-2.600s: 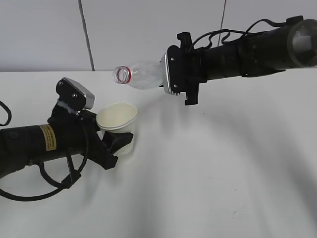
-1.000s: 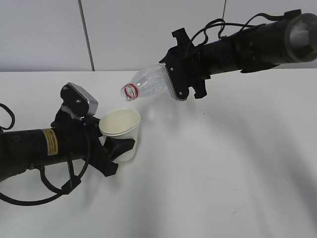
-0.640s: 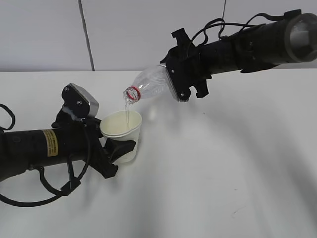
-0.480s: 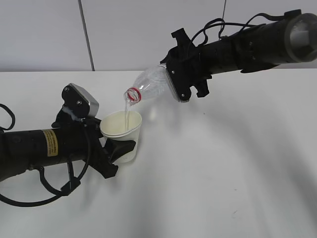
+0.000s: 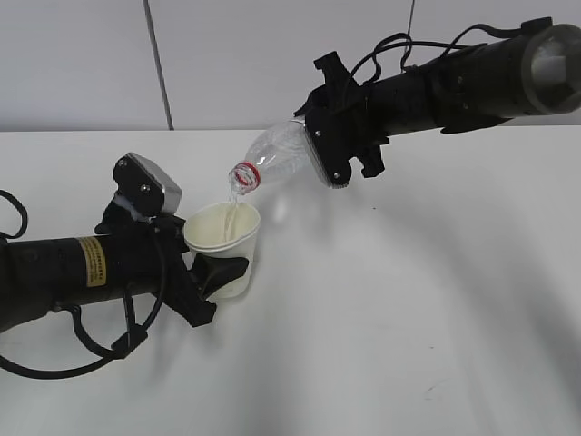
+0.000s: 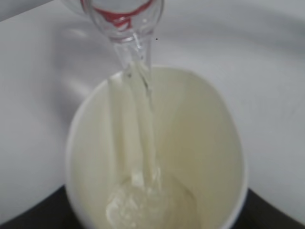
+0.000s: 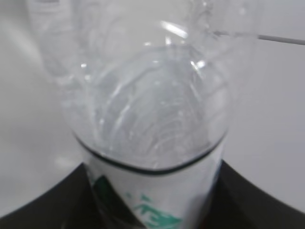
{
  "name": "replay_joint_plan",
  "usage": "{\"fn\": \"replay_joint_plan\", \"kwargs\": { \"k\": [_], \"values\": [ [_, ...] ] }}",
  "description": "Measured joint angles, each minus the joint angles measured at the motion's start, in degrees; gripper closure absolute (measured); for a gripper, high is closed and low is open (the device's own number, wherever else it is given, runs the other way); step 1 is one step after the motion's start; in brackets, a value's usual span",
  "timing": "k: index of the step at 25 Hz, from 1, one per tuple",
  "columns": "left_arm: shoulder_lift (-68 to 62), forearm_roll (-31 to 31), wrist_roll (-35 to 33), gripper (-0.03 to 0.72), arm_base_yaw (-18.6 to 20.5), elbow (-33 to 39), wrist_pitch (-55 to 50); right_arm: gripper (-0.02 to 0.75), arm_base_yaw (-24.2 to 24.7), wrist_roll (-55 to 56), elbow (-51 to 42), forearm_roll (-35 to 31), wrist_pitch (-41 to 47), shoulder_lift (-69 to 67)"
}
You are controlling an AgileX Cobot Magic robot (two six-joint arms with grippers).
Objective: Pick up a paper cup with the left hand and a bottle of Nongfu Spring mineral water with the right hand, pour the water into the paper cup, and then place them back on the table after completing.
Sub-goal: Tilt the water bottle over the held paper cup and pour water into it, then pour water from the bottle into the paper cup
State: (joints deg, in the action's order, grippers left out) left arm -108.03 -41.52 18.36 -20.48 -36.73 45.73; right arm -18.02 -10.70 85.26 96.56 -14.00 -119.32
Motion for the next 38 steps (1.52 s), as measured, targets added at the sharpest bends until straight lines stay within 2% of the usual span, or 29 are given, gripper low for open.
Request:
{"fn": "replay_joint_plan", "kwargs": {
  "k": [38],
  "values": [
    [0.00,-0.04,0.00,0.294,0.00,0.00,-0.34,0.364,0.00,-1.50,0.00,0.00,1.05,0.00]
  ]
}}
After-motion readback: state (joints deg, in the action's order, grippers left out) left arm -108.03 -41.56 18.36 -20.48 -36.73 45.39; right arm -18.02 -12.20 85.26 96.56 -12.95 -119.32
